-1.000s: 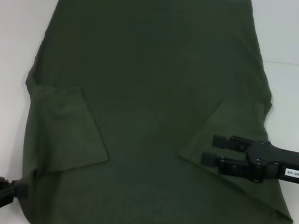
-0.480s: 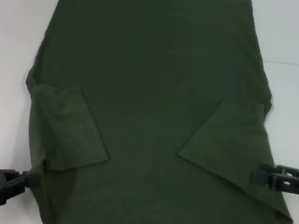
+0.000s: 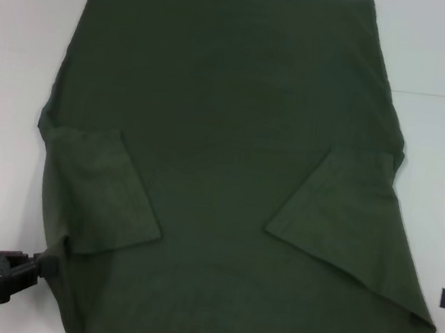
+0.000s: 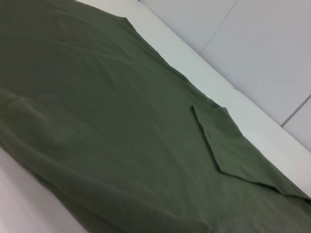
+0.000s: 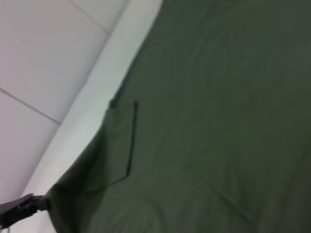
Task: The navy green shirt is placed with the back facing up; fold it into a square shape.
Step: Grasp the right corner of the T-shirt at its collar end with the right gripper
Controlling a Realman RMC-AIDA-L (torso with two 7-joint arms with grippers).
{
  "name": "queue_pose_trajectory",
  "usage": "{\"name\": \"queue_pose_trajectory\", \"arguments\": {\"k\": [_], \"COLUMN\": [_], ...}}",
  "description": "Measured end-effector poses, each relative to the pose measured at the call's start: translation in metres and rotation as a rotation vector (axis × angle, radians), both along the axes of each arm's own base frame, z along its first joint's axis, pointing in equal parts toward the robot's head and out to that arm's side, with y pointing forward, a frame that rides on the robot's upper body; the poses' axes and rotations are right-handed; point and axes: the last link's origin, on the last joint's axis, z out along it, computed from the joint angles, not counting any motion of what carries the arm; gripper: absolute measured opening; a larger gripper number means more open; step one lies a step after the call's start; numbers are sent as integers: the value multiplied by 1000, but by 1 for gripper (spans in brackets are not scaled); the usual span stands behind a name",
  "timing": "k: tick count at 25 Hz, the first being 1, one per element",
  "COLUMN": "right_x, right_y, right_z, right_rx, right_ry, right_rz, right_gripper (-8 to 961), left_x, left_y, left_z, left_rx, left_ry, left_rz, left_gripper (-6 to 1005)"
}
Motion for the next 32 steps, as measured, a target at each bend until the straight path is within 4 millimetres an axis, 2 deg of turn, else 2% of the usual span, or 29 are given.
{"name": "queue_pose_trajectory", "arguments": {"k": [6,15,32], "right_x": [12,23,14], "right_y": [-10,-12,2], "right_z": [4,3,-24], "right_rx": [-2,-13,-68], "right_ry": [-20,-59,-87], "right_rz": [-64,-131,-119], "right_gripper": [883,884,882], "left_x": [0,0,-1], "left_y": [1,2,3], "left_z": [-1,-2,-2], "left_rx": [-1,5,8], "left_ry": [-3,4,8], "left_rz": [0,2,0], "left_gripper": [68,68,68]}}
